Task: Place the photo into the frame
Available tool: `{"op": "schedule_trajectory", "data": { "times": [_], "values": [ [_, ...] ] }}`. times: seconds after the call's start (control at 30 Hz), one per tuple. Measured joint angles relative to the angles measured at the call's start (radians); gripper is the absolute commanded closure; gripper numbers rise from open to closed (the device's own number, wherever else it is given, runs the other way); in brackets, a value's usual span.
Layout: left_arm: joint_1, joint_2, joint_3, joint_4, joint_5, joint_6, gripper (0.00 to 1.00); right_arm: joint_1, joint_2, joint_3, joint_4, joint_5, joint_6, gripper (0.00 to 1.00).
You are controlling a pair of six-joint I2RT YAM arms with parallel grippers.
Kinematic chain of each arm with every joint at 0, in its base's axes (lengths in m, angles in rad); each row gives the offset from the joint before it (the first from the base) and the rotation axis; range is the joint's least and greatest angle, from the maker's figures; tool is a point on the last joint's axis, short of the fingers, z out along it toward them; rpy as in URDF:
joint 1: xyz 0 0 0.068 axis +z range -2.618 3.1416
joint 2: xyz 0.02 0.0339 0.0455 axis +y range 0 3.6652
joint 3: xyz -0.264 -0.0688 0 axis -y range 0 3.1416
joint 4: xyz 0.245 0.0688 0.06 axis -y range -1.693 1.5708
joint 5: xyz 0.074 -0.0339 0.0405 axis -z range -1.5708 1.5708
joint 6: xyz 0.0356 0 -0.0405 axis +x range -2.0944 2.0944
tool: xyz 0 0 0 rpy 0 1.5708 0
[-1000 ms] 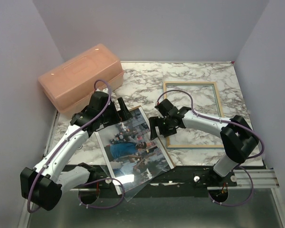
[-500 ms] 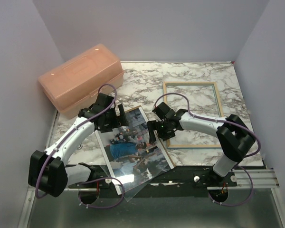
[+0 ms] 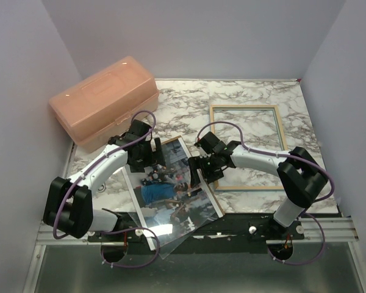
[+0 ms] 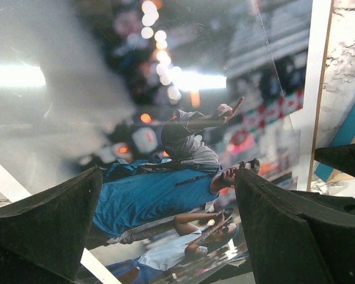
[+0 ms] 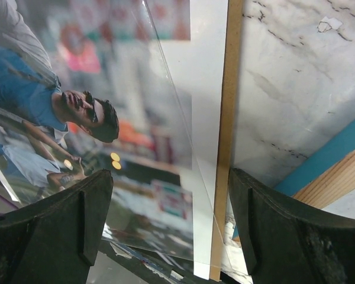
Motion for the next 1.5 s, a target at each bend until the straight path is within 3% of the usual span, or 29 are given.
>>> {"op": "schedule_trajectory", "data": {
  "times": [0.3,0.53,0.67,0.83,0.97,1.5],
  "values": [
    [0.000,0.040,-0.003,0.013,0.003,0.018,0.08,-0.008,0.000,0.000,0.001,-0.018,0.001,0.19],
    [0.000,0.067,-0.012,0.025,0.019,0.026,0.20,-0.018,-0.004,0.000,-0.001,-0.012,0.003,0.33],
    [0.000,0.073,-0.013,0.034,0.035,0.032,0.20,-0.020,-0.009,0.000,-0.011,0.000,0.003,0.36],
    [0.000,0.073,-0.013,0.037,0.038,0.035,0.21,-0.018,-0.035,-0.009,-0.032,0.005,0.013,0.21],
    [0.000,0.073,-0.013,0.037,0.037,0.038,0.21,-0.003,-0.052,-0.009,-0.044,0.008,0.025,0.16],
    [-0.013,0.076,-0.013,0.024,0.033,0.045,0.22,0.019,-0.084,-0.045,-0.103,0.030,0.027,0.16]
  ]
}}
